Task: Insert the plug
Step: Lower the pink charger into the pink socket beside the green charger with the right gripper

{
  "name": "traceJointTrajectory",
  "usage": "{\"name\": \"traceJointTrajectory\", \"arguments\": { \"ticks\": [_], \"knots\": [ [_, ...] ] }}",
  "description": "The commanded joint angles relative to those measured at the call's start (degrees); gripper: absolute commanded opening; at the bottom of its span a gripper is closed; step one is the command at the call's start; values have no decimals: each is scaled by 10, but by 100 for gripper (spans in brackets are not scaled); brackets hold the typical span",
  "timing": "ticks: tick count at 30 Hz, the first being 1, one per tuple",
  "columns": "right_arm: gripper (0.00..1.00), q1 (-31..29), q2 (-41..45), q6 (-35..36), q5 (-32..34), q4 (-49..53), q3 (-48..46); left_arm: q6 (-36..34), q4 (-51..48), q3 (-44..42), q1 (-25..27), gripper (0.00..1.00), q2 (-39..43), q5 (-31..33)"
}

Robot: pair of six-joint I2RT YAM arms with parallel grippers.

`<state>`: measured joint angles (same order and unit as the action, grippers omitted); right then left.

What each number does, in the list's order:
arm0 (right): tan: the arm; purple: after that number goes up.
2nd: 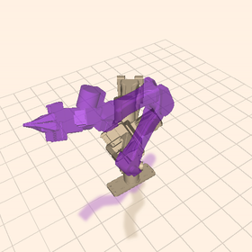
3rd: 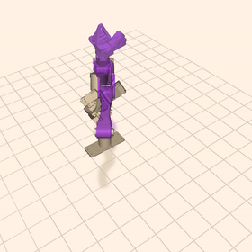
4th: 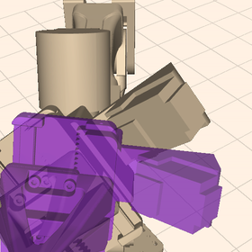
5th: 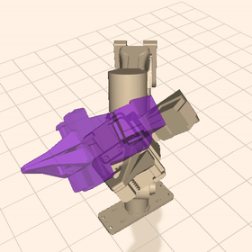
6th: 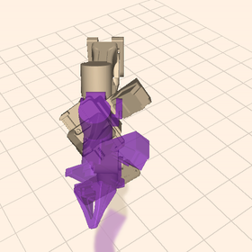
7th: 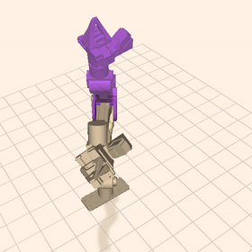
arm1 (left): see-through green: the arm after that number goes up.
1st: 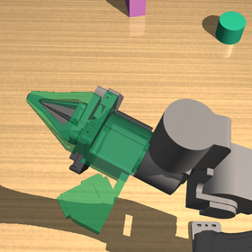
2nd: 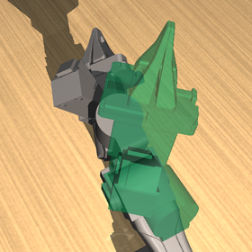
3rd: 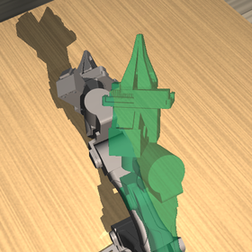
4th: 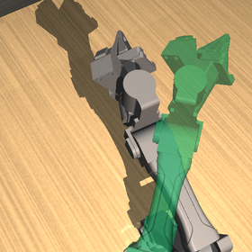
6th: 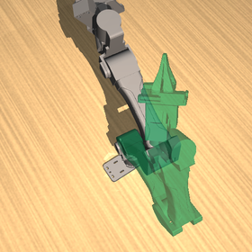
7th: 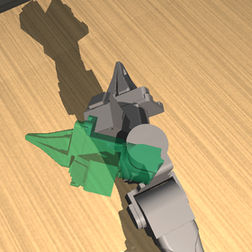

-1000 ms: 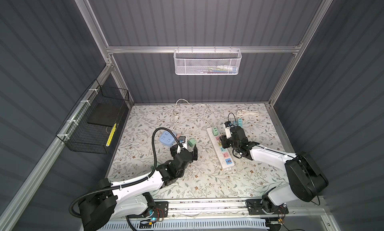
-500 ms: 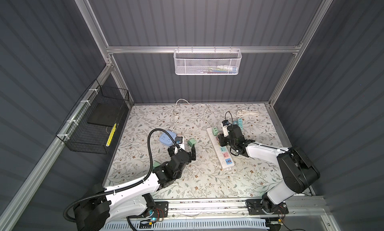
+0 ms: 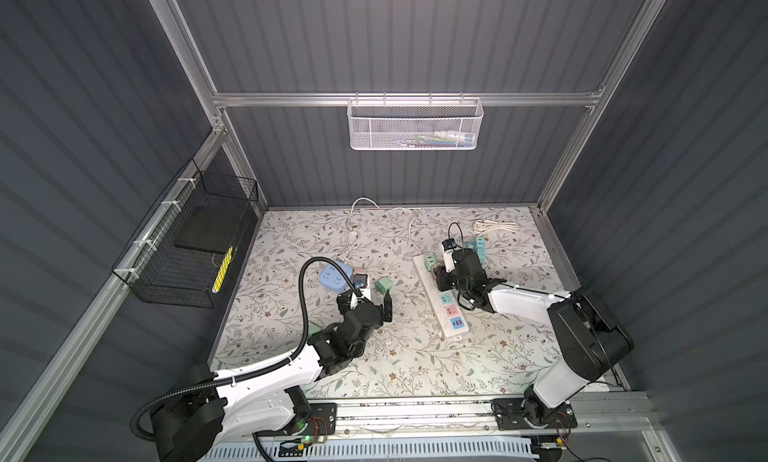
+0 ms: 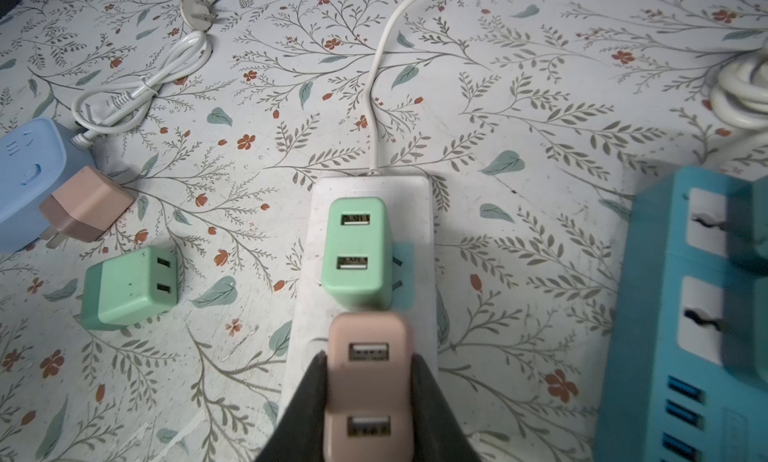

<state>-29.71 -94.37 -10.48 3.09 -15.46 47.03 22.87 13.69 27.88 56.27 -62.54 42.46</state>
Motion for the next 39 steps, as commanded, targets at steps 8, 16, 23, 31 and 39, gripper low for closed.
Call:
{"name": "traceJointTrajectory", "arguments": {
  "ticks": [8,16,23,31,39],
  "knots": [
    [18,-25,-24,8,58,53,27,-13,9,-3,-4,100,3,14],
    [18,-45,-57,9,92,101,49,-10,15,-9,-6,100,3,11],
    [18,-45,-79,0,90,120,54,-6,16,-20,-7,100,12,13],
    [19,-45,-88,-21,81,107,32,-6,15,-31,-8,100,23,15],
    [39,-45,-40,-10,61,148,72,-5,14,-30,-9,100,26,14]
  ]
}}
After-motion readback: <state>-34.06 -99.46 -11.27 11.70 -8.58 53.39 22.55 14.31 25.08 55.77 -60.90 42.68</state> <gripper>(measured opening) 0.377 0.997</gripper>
